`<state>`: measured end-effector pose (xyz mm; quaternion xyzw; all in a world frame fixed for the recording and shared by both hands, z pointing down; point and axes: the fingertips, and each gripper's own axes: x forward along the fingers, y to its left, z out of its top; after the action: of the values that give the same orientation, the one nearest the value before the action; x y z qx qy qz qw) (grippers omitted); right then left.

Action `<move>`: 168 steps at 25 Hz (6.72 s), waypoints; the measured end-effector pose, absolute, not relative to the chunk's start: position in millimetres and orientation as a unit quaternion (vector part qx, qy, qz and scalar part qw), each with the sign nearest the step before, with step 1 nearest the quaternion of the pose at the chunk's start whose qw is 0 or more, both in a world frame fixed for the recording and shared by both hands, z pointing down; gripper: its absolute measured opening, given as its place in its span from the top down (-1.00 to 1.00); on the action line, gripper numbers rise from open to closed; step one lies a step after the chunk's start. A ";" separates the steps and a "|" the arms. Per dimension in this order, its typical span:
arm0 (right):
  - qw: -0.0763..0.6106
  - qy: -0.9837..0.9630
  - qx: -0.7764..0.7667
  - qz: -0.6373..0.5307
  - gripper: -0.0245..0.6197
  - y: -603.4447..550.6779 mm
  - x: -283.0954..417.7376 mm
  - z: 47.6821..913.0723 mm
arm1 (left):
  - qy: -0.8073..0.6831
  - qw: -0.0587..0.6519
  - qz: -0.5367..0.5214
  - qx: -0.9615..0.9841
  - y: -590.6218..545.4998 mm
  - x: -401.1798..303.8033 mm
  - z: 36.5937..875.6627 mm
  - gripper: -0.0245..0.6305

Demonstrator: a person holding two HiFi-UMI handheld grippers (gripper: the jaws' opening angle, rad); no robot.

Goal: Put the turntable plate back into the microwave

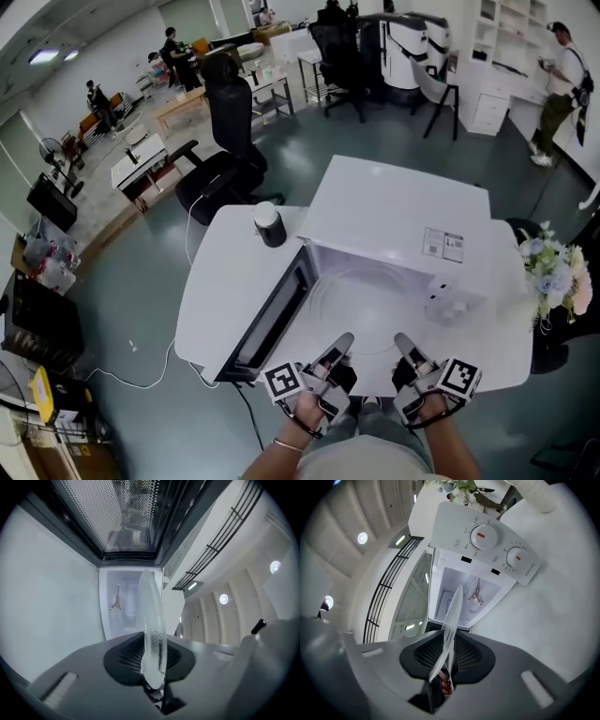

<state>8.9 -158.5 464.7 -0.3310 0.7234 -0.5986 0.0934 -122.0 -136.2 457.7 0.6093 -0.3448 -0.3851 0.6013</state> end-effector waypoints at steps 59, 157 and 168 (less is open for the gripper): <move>-0.164 0.773 -0.561 -0.247 0.89 -169.7 99.6 515.4 | -0.363 0.574 -0.428 0.597 -191.1 -124.5 513.7 0.81; -0.189 0.757 -0.553 -0.292 0.89 -174.0 103.7 546.8 | -0.402 0.581 -0.391 0.589 -373.2 -102.4 530.9 0.79; -0.186 0.761 -0.548 -0.292 0.89 -181.3 99.0 544.7 | -0.411 0.586 -0.380 0.586 -378.2 -104.3 536.1 0.84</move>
<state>99.0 -181.3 544.7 -0.5484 0.7614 -0.2916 -0.1855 -104.3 -378.2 536.1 0.5856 -0.4108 -0.3800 0.5864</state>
